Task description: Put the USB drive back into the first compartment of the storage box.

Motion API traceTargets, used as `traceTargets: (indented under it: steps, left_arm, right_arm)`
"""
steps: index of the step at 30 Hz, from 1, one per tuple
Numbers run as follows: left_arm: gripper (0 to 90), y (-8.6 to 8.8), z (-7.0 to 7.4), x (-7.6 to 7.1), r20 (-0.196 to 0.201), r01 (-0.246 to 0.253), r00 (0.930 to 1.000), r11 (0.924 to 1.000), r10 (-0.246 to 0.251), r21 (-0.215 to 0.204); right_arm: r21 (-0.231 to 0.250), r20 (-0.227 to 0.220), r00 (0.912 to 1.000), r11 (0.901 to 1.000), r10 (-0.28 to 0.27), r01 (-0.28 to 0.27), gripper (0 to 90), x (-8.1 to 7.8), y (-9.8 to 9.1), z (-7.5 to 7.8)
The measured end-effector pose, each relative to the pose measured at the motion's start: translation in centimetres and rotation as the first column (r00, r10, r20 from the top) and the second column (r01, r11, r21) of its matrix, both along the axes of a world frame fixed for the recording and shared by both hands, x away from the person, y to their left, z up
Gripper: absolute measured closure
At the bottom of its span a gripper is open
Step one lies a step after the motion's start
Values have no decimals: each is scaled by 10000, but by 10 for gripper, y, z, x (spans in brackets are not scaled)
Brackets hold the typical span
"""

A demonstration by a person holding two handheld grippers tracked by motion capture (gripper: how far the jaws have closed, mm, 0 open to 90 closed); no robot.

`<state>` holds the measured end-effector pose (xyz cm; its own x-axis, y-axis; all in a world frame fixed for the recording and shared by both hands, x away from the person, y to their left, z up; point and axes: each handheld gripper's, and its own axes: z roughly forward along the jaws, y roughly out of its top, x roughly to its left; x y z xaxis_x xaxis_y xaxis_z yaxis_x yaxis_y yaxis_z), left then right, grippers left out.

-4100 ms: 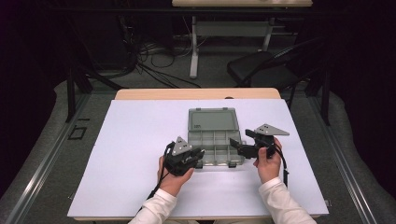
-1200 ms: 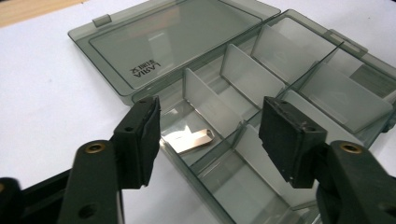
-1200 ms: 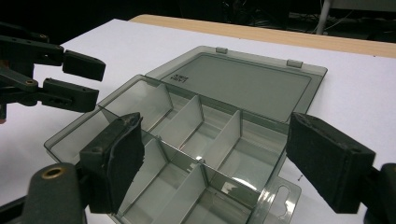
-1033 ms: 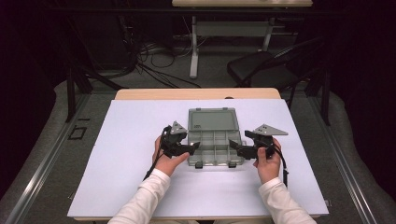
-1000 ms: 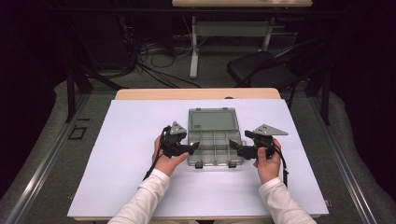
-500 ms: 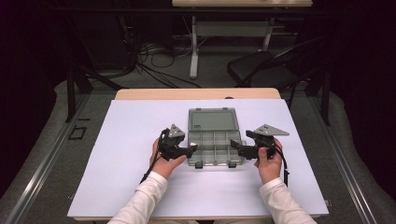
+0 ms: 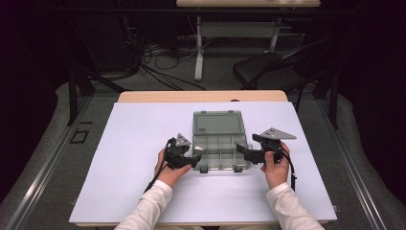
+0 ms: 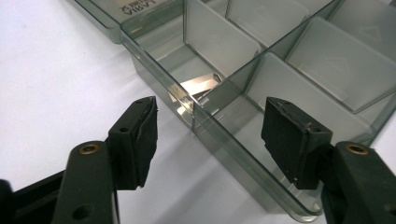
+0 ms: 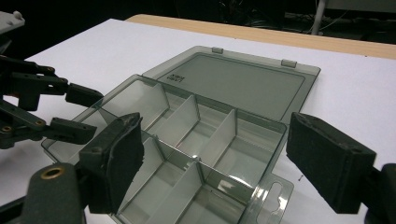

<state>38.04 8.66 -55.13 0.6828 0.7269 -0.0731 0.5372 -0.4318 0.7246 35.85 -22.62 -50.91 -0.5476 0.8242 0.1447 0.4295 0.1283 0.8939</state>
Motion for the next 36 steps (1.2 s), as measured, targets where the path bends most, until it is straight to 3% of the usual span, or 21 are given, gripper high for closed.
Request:
traceTargets:
  steps: [11, 15, 19, 23, 24, 29, 34, 36]
  left_arm:
    - [413, -4, -9, 5, 13, -69, 10000, 9999, 69, -102]
    - [411, -5, -11, 6, -150, 128, 9998, 9999, -129, -81]
    - [384, -9, -11, 5, 220, 274, 9994, 9992, -280, 284]
    - [367, -9, -12, 6, 190, 347, 9992, 9987, -354, 372]
    - [358, -11, -13, 5, 357, 305, 9988, 9984, -322, 476]
    - [351, -12, -14, 6, 381, 190, 9991, 9990, -205, 411]
    - [356, -12, -14, 6, 388, 165, 9991, 9990, -181, 411]
    - [357, -12, -14, 6, 398, 163, 9990, 9990, -179, 415]
  right_arm:
    - [-91, -61, 10000, 9999, 48, -48, 184, 1, 1, -2]
    - [-288, -79, 10000, 9996, 53, -55, 183, 2, 4, -3]
    - [-301, -166, 9998, 9995, 58, -63, 160, 3, 6, -5]
    - [-287, -224, 9997, 9996, -52, 46, 160, 6, 8, -7]
    - [-340, -288, 9996, 9994, -83, 73, 160, 7, 8, -7]
    - [-833, -358, 9994, 9965, -40, 10, 160, 9, 7, -2]
    - [-522, -694, 9976, 9986, 14, -50, 159, 16, -1, 2]
    - [-634, -735, 9973, 9980, -9, -38, 160, 19, -3, 3]
